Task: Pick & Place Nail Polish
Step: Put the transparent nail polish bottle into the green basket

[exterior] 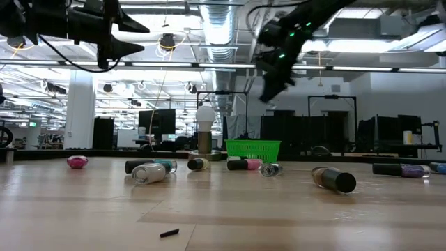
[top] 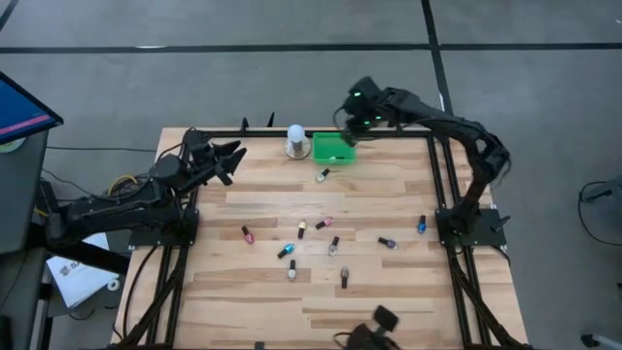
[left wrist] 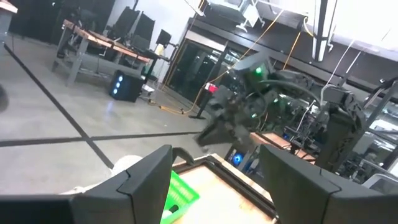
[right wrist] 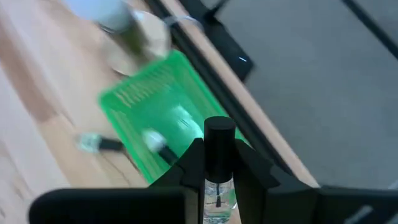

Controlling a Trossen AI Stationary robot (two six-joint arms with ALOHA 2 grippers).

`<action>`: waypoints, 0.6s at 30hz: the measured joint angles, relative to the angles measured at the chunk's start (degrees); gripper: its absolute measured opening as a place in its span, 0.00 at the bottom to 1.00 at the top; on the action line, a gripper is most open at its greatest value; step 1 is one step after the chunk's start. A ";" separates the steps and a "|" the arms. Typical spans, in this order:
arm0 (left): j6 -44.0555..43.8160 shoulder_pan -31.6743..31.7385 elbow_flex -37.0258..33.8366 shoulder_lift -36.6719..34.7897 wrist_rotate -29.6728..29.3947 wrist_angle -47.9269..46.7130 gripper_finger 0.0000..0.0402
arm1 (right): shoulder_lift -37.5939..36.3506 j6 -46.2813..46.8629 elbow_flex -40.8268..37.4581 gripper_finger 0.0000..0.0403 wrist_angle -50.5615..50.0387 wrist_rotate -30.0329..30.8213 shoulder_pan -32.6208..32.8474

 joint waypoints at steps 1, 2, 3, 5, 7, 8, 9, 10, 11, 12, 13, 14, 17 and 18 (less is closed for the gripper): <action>-0.03 0.00 -0.07 -0.01 0.00 -0.22 0.59 | 1.71 0.01 0.82 0.11 0.71 -0.97 0.61; -0.08 0.00 -0.07 0.03 0.00 -0.23 0.59 | 3.37 0.00 1.54 0.11 0.87 -2.09 0.94; -0.12 0.00 -0.07 0.03 0.02 -0.21 0.59 | 5.01 0.00 2.11 0.11 0.98 -3.18 1.25; -0.14 -0.02 -0.07 0.03 0.17 -0.10 0.59 | 8.26 -0.01 2.74 0.11 1.32 -4.33 1.67; -0.17 -0.02 -0.07 0.05 0.60 -0.17 0.59 | 10.89 0.01 2.75 0.11 1.15 -4.61 1.85; -0.17 -0.02 -0.07 0.04 0.97 -0.16 0.59 | 12.00 -0.01 2.73 0.11 0.86 -4.71 1.81; -0.17 -0.02 -0.07 0.04 1.16 -0.15 0.59 | 12.93 0.01 2.73 0.11 1.08 -4.77 1.83; -0.17 -0.02 -0.07 0.05 1.43 -0.18 0.59 | 13.51 0.01 2.75 0.11 1.08 -4.79 1.83; -0.19 -0.02 -0.07 0.05 1.44 -0.18 0.59 | 14.00 0.01 2.71 0.11 0.81 -4.77 1.79; -0.19 -0.02 -0.07 0.05 1.44 -0.17 0.59 | 14.44 -0.01 2.71 0.11 0.88 -4.71 1.79; -0.19 -0.02 -0.07 0.05 1.44 -0.16 0.59 | 14.84 0.00 2.73 0.13 1.14 -4.69 1.79; -0.19 -0.02 -0.07 0.05 1.44 -0.19 0.59 | 15.06 0.01 2.72 0.16 0.93 -4.67 1.79; -0.19 -0.02 -0.07 0.05 1.42 -0.17 0.59 | 15.02 0.01 2.69 0.30 0.75 -4.47 1.70; -0.19 -0.02 -0.07 0.05 1.42 -0.17 0.59 | 14.88 0.01 2.71 0.35 0.74 -4.44 1.68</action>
